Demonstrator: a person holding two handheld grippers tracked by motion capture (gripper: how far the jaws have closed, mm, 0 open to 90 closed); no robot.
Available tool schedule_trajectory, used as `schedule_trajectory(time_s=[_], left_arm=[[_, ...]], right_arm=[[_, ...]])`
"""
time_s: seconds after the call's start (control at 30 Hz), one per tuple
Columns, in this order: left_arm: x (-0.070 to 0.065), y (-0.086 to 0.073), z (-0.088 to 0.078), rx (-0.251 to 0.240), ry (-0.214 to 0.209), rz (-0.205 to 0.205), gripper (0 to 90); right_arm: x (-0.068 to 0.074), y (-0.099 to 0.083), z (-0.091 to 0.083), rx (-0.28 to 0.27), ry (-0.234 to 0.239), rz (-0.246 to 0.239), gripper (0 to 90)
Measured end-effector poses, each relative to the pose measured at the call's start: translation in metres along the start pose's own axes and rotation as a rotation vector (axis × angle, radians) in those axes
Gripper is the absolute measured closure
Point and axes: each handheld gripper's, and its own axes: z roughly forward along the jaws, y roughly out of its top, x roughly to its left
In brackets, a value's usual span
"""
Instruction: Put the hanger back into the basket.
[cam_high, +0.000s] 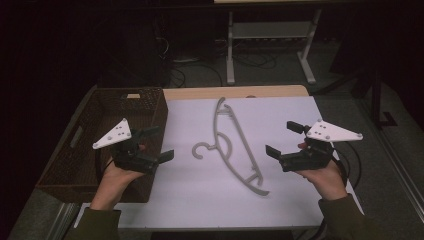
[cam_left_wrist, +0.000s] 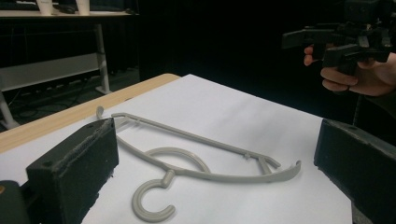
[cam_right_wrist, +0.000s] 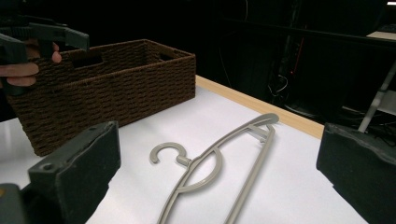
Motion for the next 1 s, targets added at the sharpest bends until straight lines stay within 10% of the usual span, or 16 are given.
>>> schedule_trajectory(time_s=[0.57, 1.0], left_arm=[[-0.031, -0.007, 0.038, 0.139, -0.027, 0.024, 0.0], [-0.034, -0.042, 0.057, 0.188, -0.02, -0.006, 0.0]], right_arm=[[-0.011, -0.008, 0.014, 0.172, -0.036, -0.009, 5.9], [-0.033, -0.039, 0.053, 0.404, -0.007, 0.025, 61.1]])
